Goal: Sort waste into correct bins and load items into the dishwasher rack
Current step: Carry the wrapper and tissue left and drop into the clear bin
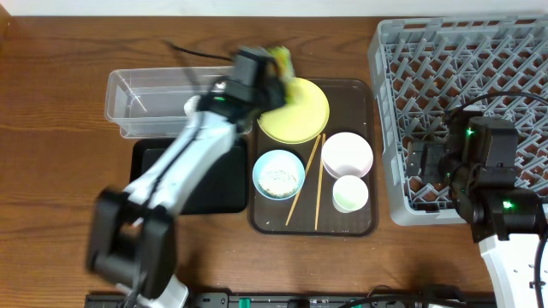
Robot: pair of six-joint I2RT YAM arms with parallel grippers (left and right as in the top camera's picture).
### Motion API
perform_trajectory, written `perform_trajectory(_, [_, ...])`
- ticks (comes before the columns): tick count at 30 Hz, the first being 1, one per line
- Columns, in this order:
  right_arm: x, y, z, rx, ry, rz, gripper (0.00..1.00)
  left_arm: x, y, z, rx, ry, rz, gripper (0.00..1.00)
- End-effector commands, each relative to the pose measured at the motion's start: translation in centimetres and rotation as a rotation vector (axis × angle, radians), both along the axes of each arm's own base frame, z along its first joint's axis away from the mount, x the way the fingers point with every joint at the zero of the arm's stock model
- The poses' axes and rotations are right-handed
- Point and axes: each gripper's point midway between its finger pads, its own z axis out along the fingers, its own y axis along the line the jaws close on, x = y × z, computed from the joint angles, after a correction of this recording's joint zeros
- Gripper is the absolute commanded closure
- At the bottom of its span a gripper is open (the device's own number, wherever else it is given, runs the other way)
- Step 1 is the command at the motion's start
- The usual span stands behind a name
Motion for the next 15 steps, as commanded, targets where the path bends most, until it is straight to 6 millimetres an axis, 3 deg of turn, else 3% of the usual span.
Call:
perform_trajectory(1, [0.3, 0.5, 1.0, 0.000, -0.025, 0.022, 0.01, 0.2, 5.9, 1.0, 0.089, 0.002, 0.131, 0.94])
perform_trajectory(7, [0.4, 0.5, 1.1, 0.000, -0.031, 0.022, 0.01, -1.6, 12.9, -2.1, 0.005, 0.227, 0.444, 0.91])
perform_trajectory(8, [0.4, 0.5, 1.1, 0.000, -0.032, 0.021, 0.01, -1.6, 13.3, -2.4, 0.000, 0.236, 0.462, 0.83])
perform_trajectory(9, [0.4, 0.5, 1.1, 0.000, -0.033, 0.021, 0.01, -1.5, 13.6, -2.6, -0.003, 0.241, 0.468, 0.65])
perform_trajectory(12, [0.4, 0.5, 1.1, 0.000, -0.032, 0.021, 0.01, -1.3, 13.8, -2.3, 0.002, 0.223, 0.455, 0.38])
perform_trajectory(15, [0.4, 0.5, 1.1, 0.000, -0.032, 0.021, 0.01, -0.8, 13.1, -0.4, 0.035, 0.141, 0.331, 0.35])
